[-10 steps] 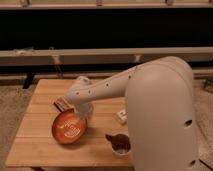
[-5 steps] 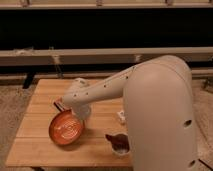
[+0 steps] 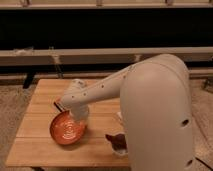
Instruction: Drag the ceramic bowl in a circle
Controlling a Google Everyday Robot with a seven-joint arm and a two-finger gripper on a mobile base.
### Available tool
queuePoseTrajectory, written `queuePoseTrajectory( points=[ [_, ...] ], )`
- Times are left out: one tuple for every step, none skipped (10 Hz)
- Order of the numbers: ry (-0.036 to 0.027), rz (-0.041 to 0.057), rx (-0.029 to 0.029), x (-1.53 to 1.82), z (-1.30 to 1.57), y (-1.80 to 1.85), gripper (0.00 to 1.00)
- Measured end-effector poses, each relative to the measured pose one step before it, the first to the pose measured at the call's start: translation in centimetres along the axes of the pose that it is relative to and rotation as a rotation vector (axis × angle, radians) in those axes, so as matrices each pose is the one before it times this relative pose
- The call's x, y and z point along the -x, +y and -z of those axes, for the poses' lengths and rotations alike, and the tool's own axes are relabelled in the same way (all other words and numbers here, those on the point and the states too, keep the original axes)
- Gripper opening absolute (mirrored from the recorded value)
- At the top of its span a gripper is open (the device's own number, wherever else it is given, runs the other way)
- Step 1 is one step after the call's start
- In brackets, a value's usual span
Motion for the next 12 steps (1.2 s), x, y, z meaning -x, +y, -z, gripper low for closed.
queuePoseTrajectory(
  points=[
    [-0.00229, -0.00191, -0.0007, -0.118, 0.076, -0.071, 0.55],
    [-0.00093, -0.00412, -0.00067, 0.242, -0.005, -0.411, 0.66],
    [-0.00074, 0.00226, 0.00467, -0.05, 0.016, -0.136, 0.73],
    [-0.00173, -0.00124, 0.00076, -0.298, -0.033, -0.434, 0.75],
    [-0.0025, -0.00896, 0.00084, 0.007, -0.067, -0.269, 0.75],
    [-0.00368, -0.00653, 0.00362, 0.42, -0.038, 0.276, 0.75],
    [-0.0016, 0.00222, 0.00222, 0.368, 0.009, 0.419, 0.75],
    [0.00025, 0.00744, 0.00099, 0.094, 0.187, -0.131, 0.79],
    [-0.00015, -0.0005, -0.00401, -0.156, 0.346, -0.404, 0.87],
    [0.00127, 0.00294, -0.00515, -0.35, 0.16, -0.322, 0.93],
    [-0.0022, -0.00098, 0.00616, -0.223, 0.125, -0.135, 0.99],
    [-0.00277, -0.00436, 0.00364, 0.175, 0.016, -0.316, 0.99]
  ],
)
